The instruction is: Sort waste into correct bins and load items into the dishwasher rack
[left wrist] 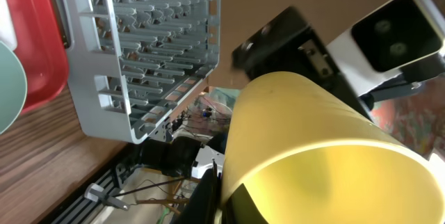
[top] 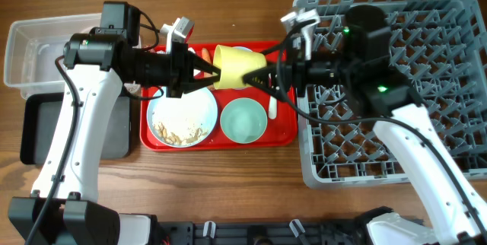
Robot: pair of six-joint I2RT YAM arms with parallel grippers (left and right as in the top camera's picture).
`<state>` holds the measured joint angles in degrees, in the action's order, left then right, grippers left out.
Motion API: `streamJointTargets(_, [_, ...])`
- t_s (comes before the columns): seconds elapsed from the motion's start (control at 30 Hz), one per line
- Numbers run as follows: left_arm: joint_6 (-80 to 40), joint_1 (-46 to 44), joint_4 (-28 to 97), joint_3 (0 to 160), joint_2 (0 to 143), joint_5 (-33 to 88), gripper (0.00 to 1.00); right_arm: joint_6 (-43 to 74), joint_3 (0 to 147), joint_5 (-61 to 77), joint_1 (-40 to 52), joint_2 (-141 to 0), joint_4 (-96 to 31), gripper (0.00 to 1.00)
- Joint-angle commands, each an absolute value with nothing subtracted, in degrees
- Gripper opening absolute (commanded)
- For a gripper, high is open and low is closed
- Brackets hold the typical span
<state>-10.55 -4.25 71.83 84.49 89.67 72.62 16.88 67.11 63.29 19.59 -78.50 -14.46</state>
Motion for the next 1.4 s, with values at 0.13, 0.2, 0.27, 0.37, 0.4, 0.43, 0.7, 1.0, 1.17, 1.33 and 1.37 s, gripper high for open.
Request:
streamJointTargets(0.13, [-9.19,-4.69,71.61,84.82,89.60,75.18,0.04,16.73,67.92,69.10,21.78,-79.05,-10.50,0.90])
streamJointTargets(0.2, [-9.19,-4.91,71.64,84.82,89.60,75.18,0.04,16.73,67.92,69.10,21.78,-78.76,-9.61,0.93])
streamJointTargets(0.27, [-9.19,-5.04,71.61,84.82,89.60,75.18,0.04,16.78,67.92,69.08,21.71,-78.52,-8.97,0.93])
streamJointTargets(0.37, [-9.19,-5.04,71.59,84.82,89.60,75.18,0.04,18.17,67.92,69.10,20.38,-78.52,-8.86,0.82])
streamJointTargets(0.4, [-9.19,-5.04,71.59,84.82,89.60,75.18,0.04,18.22,67.92,69.10,20.14,-78.52,-8.82,0.74])
streamJointTargets(0.43, [-9.19,-5.04,71.59,84.82,89.60,75.18,0.04,18.26,67.92,69.12,19.88,-78.52,-8.58,0.69])
streamJointTargets(0.7, [-9.41,-4.97,68.95,84.82,89.62,73.38,1.00,17.47,67.92,60.23,19.84,-75.55,-14.46,0.58])
streamJointTargets(1.0, [-9.45,-0.05,70.02,84.82,89.62,58.39,1.00,24.73,67.94,-4.12,19.35,-59.61,-54.76,0.57])
streamJointTargets(1.17, [-9.41,0.82,69.87,84.82,89.62,58.37,1.00,32.58,67.92,-10.72,19.33,-65.10,-70.26,0.57])
streamJointTargets(1.33, [-9.39,0.82,69.93,84.82,89.62,56.90,1.00,29.95,67.92,-3.31,19.35,-76.36,-70.87,0.74])
streamJointTargets(1.37, [-9.37,0.82,69.93,84.82,89.62,56.84,1.00,29.87,67.92,-3.33,19.35,-78.46,-69.73,0.77])
